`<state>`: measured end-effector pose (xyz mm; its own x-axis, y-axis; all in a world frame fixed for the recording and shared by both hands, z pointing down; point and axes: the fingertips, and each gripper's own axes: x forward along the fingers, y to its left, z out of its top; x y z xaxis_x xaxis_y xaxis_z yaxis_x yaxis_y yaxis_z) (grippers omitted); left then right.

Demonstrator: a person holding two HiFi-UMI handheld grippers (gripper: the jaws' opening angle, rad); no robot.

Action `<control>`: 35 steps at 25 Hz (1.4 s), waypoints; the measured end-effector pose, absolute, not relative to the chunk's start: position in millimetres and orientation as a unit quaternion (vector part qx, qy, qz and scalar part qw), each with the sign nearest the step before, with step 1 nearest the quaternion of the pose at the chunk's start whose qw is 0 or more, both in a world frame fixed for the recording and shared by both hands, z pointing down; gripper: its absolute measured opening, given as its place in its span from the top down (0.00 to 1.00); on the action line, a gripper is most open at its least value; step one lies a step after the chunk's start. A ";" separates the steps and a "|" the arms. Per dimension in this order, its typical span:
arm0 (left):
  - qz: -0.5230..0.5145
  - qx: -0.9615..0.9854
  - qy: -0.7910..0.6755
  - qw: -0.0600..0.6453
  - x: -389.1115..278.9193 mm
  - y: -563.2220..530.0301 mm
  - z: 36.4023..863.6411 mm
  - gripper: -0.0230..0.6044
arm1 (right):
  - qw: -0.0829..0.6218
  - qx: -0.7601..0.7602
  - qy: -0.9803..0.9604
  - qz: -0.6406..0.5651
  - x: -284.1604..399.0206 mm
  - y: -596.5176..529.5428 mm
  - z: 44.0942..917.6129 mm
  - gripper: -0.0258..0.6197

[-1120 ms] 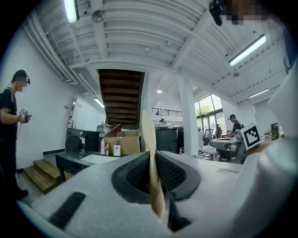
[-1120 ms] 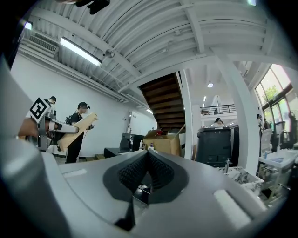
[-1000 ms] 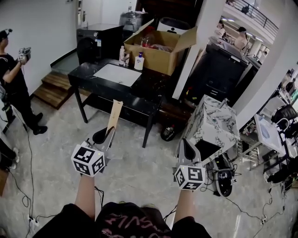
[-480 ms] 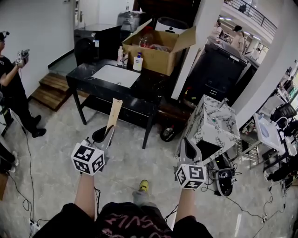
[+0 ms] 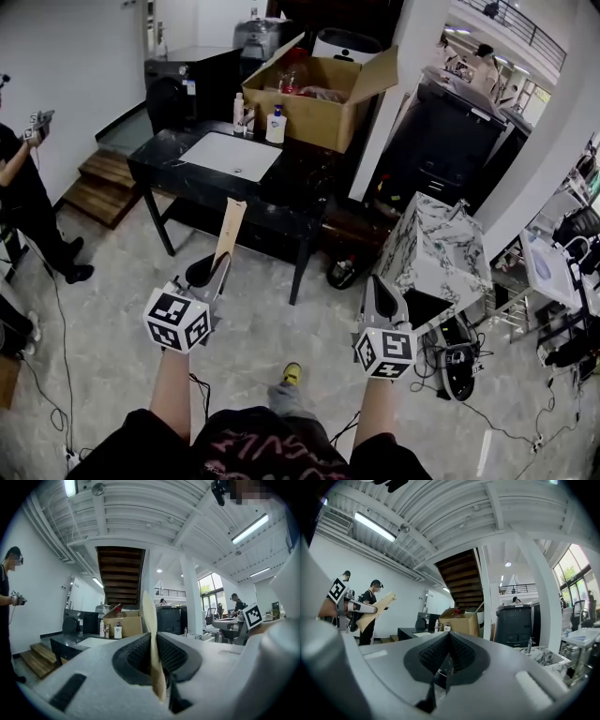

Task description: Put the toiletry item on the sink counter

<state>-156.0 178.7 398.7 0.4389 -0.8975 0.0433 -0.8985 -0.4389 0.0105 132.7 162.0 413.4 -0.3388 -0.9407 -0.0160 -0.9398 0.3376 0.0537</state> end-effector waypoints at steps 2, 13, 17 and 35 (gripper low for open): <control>0.018 0.847 -0.530 0.019 -154.0 164.8 402.5 0.91 | 0.011 0.574 -0.818 -0.023 135.1 147.4 416.9 0.94; 0.032 0.843 -0.537 0.031 -147.2 86.8 421.9 0.91 | 0.019 0.569 -0.822 -0.013 141.5 63.0 434.7 0.94; 0.038 0.841 -0.538 0.036 -143.2 54.5 427.0 0.91 | 0.020 0.564 -0.825 -0.008 142.9 28.1 439.6 0.94; 0.055 0.828 -0.556 0.046 -106.5 -86.2 423.7 0.91 | 0.019 0.540 -0.841 0.008 172.7 -124.7 441.6 0.94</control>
<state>-106.5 -86.2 423.7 0.3757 -0.9158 0.1418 -0.9258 -0.3776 0.0144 172.7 -124.7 441.6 -0.4153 -0.9088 0.0398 -0.9094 0.4159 0.0074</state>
